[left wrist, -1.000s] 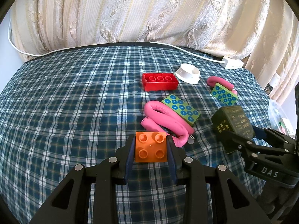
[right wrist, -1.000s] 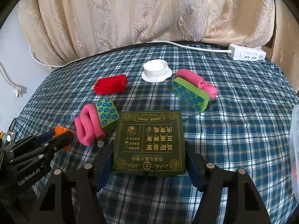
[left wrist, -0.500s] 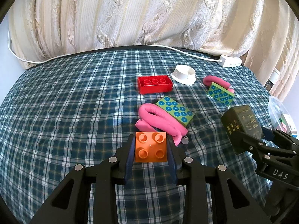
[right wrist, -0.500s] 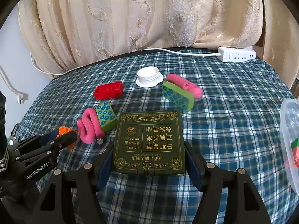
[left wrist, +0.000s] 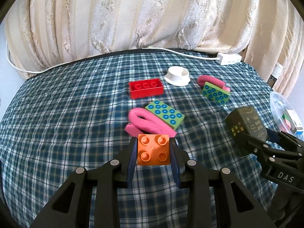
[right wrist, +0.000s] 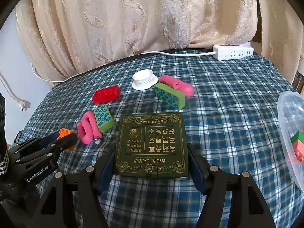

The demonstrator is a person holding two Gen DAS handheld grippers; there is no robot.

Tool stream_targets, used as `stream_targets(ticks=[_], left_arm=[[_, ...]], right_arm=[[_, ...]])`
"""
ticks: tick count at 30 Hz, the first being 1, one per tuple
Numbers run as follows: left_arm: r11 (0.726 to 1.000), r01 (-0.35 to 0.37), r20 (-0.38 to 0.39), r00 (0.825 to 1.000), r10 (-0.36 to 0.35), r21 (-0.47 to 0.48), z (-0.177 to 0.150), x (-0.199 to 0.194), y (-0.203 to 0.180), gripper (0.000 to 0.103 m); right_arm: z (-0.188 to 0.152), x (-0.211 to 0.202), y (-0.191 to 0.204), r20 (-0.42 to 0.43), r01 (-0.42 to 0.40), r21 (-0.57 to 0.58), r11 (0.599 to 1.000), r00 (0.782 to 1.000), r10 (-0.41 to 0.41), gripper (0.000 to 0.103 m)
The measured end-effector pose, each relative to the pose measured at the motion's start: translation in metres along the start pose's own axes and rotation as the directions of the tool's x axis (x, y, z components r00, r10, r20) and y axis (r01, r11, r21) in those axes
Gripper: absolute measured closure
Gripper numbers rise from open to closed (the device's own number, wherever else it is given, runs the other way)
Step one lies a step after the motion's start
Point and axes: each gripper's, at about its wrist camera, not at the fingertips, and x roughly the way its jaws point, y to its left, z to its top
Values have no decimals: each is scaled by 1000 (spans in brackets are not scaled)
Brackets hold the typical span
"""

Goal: Organize objects

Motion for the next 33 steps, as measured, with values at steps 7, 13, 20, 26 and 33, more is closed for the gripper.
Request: stream_targets(ticks=[7,13,20,26,33], left_arm=[[999,4,7,1000,-4,43,2,-4,-20,70],[996,9,4,1000,-10,85,4,-4,-40,70],[991,24,1,1000,-24,131,7,-3,-66,70],[985,43,-4,999,-43,168,13,-2,-87,70],[975,75,-11,997,-74,209,20,-1,-113,70]], right_arm=[[-2,-10,-16,21,-5,25,1000,1000,4,32],[-4,-18,-33,36,-3,53,999,999,1,32],[-4,-30,-53,62,2,86,996,998,-8,32],[-3,-41,-74,86,18,119,993,996,-28,32],[0,-63,-101,137,40,159,986,989,-62,32]])
